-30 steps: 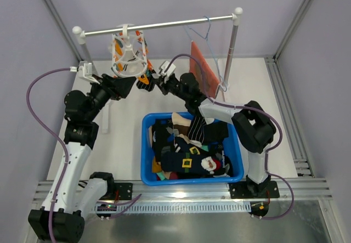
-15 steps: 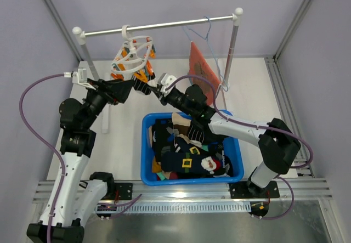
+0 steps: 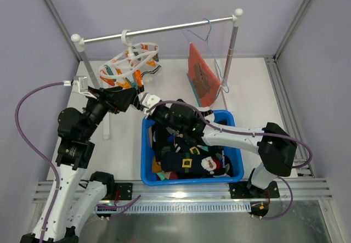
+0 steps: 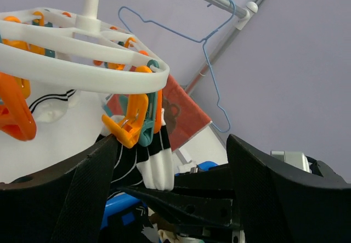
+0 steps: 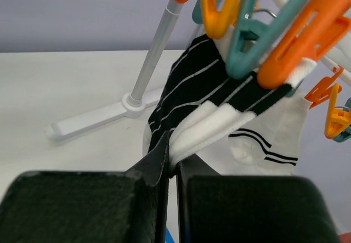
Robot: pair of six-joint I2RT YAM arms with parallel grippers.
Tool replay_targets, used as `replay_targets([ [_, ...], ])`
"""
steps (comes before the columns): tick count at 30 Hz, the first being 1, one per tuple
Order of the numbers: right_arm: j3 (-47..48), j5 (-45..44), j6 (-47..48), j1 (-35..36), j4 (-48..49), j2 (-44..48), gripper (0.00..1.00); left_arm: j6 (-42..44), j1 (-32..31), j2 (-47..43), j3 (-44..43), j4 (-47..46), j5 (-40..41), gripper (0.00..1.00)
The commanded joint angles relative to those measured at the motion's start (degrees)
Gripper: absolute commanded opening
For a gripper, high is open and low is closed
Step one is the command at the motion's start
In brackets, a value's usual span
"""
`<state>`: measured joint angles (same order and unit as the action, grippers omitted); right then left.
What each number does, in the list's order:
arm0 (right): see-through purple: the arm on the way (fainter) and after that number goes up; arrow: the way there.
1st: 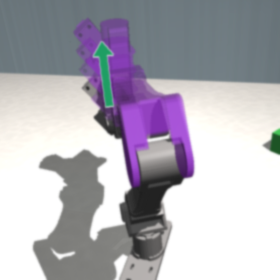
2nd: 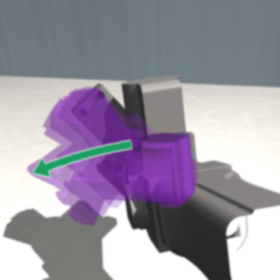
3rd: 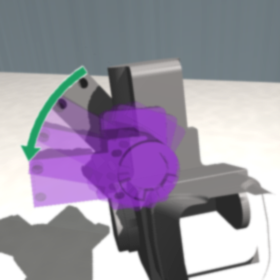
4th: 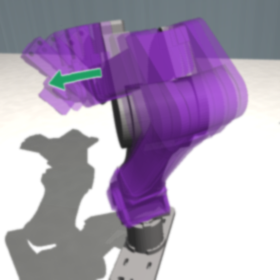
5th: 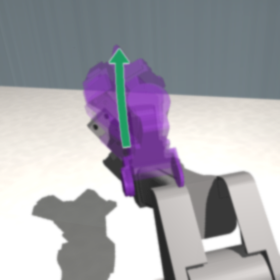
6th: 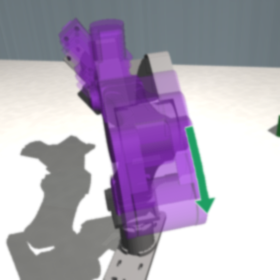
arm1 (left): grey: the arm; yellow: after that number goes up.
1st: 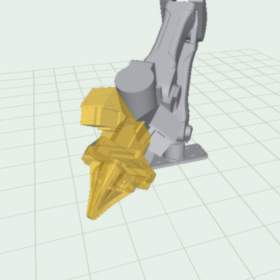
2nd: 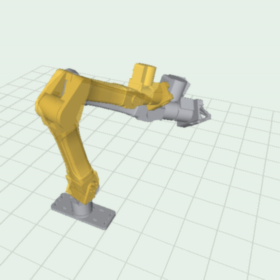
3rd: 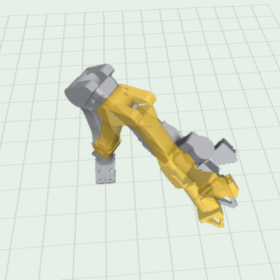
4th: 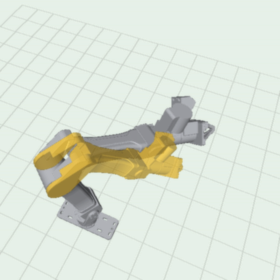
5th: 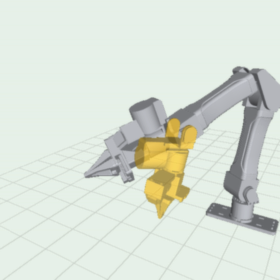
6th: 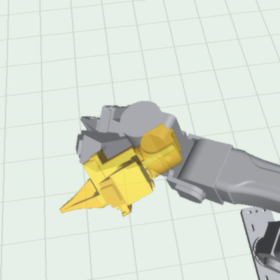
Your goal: Remove the socks clipped to the hanger
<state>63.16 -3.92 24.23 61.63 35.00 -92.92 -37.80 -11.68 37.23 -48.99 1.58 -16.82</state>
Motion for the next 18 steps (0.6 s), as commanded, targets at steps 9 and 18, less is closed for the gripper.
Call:
replay_targets([
  [9,7.24,-3.55,3.9,4.73,-4.07,-6.13,0.04,3.79,-5.01,-4.97,-4.88,9.31,9.6,0.75],
  [18,5.75,-3.72,3.9,5.17,-2.13,-5.78,0.04,4.58,-5.98,1.08,-5.5,8.44,11.45,0.75],
])
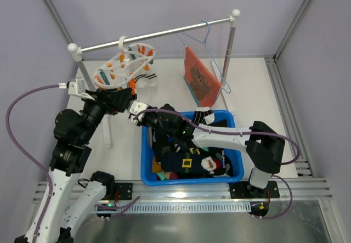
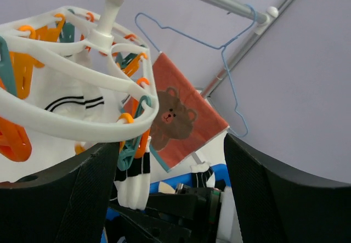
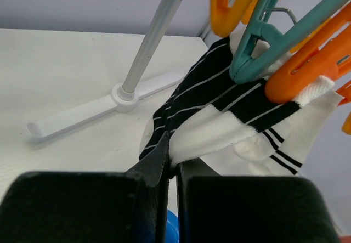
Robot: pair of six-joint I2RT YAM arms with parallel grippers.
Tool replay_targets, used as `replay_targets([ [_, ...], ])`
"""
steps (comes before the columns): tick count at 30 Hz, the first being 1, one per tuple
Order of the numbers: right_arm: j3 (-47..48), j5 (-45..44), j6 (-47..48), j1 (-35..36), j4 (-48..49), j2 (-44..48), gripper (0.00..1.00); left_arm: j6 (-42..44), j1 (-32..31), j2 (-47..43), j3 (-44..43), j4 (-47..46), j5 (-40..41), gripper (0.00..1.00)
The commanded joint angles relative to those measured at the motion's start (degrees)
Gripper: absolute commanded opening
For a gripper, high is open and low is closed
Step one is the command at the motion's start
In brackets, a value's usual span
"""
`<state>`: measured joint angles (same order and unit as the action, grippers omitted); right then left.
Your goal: Remove the socks clipped to the hanger
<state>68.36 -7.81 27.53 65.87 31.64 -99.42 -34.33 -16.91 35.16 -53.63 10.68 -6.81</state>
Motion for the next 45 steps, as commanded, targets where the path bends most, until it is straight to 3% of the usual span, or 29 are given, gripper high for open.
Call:
replay_targets([
  [1,0.46,-0.18,0.77,0.93,1.49,0.8,0.04,1.28,-2.15,3.51,-0.78,-1.09,2.23,0.75],
  [5,0.2,-1.85,1.56,0.93,2.55,0.37,0.04,3.29,-6.47,1.76,0.19,-1.89,9.15,0.74],
  [14,0.11,-2.3,2.09,0.49,3.17,-0.25,0.04,3.21,-6.82,-1.31,-0.69,1.36,8.4,0.73],
  [19,-1.29,2.35,1.39,-0.39,4.13,0.63,0.04,0.84,-6.82,-1.67,0.19,-2.41,-0.91,0.73],
  [24,-3.32,14.03,0.34,-0.39,5.45,1.86,0.04,1.1,-6.82,0.18,0.36,-3.47,-0.93,0.73],
  [30,-0.77,19.24,-2.3,-0.39,5.89,-0.25,0.04,2.42,-6.82,-2.64,1.07,-3.47,3.9,0.74],
  [38,-4.27,19.51,-3.09,0.14,7.65,2.38,0.04,2.77,-6.82,5.52,1.42,-6.89,8.38,0.77],
  [45,-6.66,19.24,-2.22,0.4,7.12,4.84,0.04,3.48,-6.82,5.63,1.6,-6.64,11.64,0.78],
])
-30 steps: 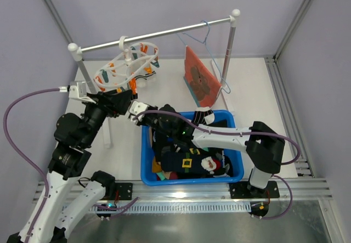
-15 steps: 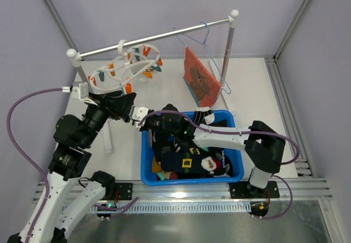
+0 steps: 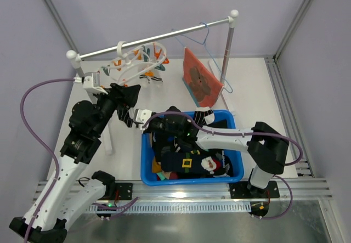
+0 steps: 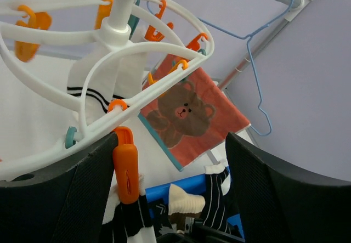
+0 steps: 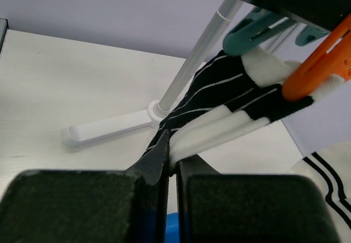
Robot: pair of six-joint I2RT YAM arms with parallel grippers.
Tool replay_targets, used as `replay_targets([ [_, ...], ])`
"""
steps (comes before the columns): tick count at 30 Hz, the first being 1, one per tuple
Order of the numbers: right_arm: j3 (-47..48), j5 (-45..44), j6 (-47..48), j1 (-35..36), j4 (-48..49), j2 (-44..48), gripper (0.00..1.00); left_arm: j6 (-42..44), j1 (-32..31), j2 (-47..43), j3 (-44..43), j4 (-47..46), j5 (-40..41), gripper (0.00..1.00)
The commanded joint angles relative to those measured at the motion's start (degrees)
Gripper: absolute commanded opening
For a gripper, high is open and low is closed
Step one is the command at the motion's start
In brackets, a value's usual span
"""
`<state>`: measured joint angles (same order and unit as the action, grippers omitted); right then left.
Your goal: Remove the socks clipped to the hanger
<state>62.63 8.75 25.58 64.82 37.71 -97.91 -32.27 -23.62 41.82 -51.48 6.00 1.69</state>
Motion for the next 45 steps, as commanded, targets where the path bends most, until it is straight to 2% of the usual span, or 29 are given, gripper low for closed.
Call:
replay_targets([
  [1,-1.11,2.59,-0.27,1.37,0.96,3.51,0.04,1.6,-0.11,-1.13,-0.72,-1.52,3.49,0.78],
  [6,-1.2,1.35,-0.1,1.45,-0.53,3.78,0.04,0.89,-0.11,-1.83,-1.42,0.24,1.3,0.78],
  [16,-1.11,0.48,0.08,1.45,-2.47,4.22,0.04,1.59,-0.11,0.36,-2.57,2.7,2.61,0.79],
  [23,-3.91,-0.93,1.05,1.45,-2.64,7.81,0.04,2.74,-0.11,0.63,-1.87,3.32,1.22,0.79],
  [29,-6.64,-2.86,1.92,1.54,-3.96,12.91,0.04,3.53,-0.03,-2.53,-0.11,2.79,-1.43,0.86],
  [32,-7.69,-2.43,2.28,1.45,-4.75,15.29,0.04,3.27,-0.03,-3.59,0.59,1.82,-5.55,0.94],
  [36,-9.01,-1.29,1.93,1.54,-5.72,18.1,0.04,3.01,-0.03,-3.42,1.12,-0.63,-10.21,0.99],
  [45,-11.39,6.79,-0.09,1.28,-8.35,23.19,0.04,0.55,0.94,-2.37,5.95,-12.4,-18.39,1.0],
])
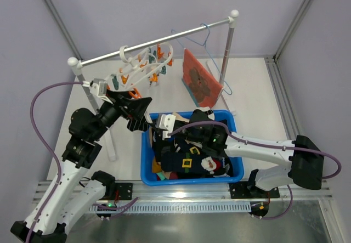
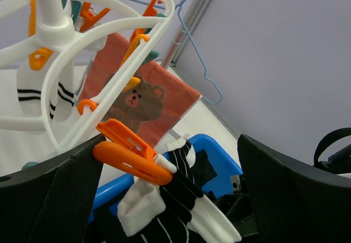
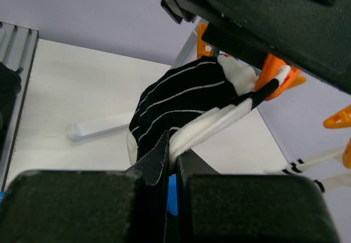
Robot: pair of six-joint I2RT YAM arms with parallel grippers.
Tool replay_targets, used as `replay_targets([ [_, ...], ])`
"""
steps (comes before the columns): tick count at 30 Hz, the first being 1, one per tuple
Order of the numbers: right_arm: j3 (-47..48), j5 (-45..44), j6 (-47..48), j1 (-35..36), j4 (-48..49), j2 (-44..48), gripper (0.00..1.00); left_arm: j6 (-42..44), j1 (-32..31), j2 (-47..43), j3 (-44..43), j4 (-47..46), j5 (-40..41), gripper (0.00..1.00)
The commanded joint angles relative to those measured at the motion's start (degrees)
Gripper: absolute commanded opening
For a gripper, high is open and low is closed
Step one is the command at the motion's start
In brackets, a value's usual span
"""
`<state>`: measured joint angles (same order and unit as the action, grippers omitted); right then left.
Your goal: Remove the socks clipped to the hanger
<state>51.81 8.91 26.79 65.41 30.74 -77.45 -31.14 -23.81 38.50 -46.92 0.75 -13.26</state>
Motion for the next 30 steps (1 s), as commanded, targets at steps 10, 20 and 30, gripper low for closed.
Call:
replay_targets([
  [10,-0.04,12.01,-2.53,0.6,-3.5,3.01,0.04,-6.22,5.27,-1.58,9.21,-21.23,-8.72,1.0],
  [20,-0.13,7.27,-2.18,0.51,-1.65,0.55,0.04,-4.99,5.44,-6.23,5.96,-2.27,0.33,1.0],
  [30,-3.38,-4.85,2.48,0.51,1.51,1.07,0.04,-3.05,5.36,-4.86,-2.82,15.58,6.83,1.0],
])
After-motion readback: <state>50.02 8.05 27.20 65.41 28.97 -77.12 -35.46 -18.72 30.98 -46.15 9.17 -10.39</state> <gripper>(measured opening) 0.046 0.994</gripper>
